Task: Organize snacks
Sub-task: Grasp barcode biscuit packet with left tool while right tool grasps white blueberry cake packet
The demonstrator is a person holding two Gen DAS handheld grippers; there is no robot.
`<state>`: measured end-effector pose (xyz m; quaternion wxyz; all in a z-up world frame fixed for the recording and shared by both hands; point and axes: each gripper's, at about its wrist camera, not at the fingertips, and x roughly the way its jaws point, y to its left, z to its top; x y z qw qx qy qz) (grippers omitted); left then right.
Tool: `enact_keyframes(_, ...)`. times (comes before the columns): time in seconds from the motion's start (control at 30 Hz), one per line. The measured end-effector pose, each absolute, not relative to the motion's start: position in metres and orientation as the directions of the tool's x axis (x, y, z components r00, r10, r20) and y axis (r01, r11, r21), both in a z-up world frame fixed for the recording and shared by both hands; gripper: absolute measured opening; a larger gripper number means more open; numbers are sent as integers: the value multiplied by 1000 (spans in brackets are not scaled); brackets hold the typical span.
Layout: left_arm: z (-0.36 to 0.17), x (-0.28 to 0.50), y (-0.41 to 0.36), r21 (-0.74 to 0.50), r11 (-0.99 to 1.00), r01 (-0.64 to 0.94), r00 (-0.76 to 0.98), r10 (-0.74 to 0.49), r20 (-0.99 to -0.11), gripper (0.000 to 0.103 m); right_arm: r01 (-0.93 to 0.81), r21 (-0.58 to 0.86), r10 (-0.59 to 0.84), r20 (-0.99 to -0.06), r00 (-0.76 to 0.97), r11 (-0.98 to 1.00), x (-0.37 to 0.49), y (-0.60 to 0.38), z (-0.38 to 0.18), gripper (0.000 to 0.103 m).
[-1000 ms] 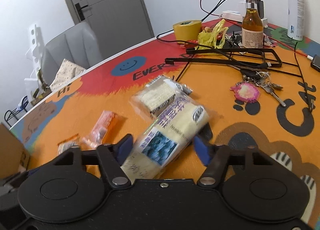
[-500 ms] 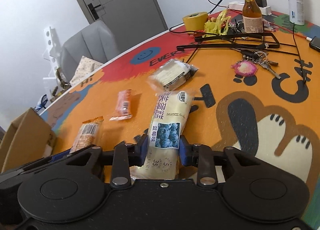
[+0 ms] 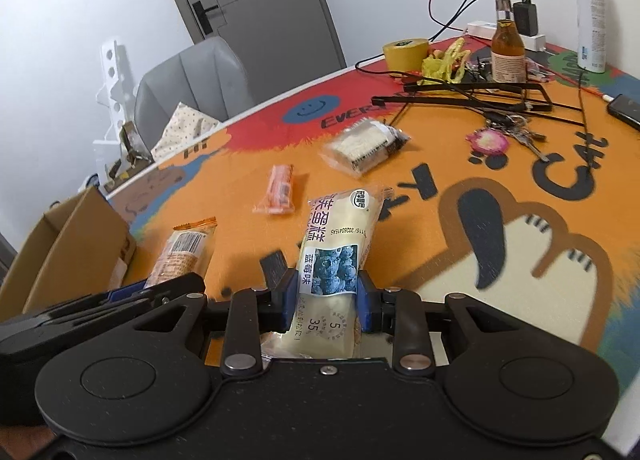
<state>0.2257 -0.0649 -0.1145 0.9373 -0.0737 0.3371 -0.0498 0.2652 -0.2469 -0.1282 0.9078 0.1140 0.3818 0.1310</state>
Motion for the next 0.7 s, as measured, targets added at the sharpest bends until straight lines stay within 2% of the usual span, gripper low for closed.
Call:
enact_keyframes(0.13,-126,224,-68,-170,984,57,749,-155,-644,34,-126,287,297,-693,657,949,261,-250,-139,30)
enact_keyframes(0.37,-137,226,-70,-165,985,55,730,-153,-666,34,-128,245,268,-714,647,961,266,-239,-145,53)
enact_keyframes(0.4,-137,226,-69,-166,985,53,729,-152,-667,34,-136,234,265,-711,651,963,265,-237,-146,53)
enact_keyframes(0.43,-136,226,-69,-165,985,52,731,-150,-666,34,-144,220,259,-708,656,965,264,-234,-147,53)
enact_keyframes(0.5,-132,224,-66,-160,986,48,739,-143,-659,34,-144,208,251,-705,663,967,265,-232,-147,36)
enact_keyframes(0.57,-127,221,-63,-159,986,40,748,-135,-650,34,-140,254,281,-696,661,957,264,-236,-146,31)
enact_keyframes(0.7,-114,216,-55,-159,987,28,768,-122,-629,34,-124,300,300,-664,685,946,260,-240,-136,30)
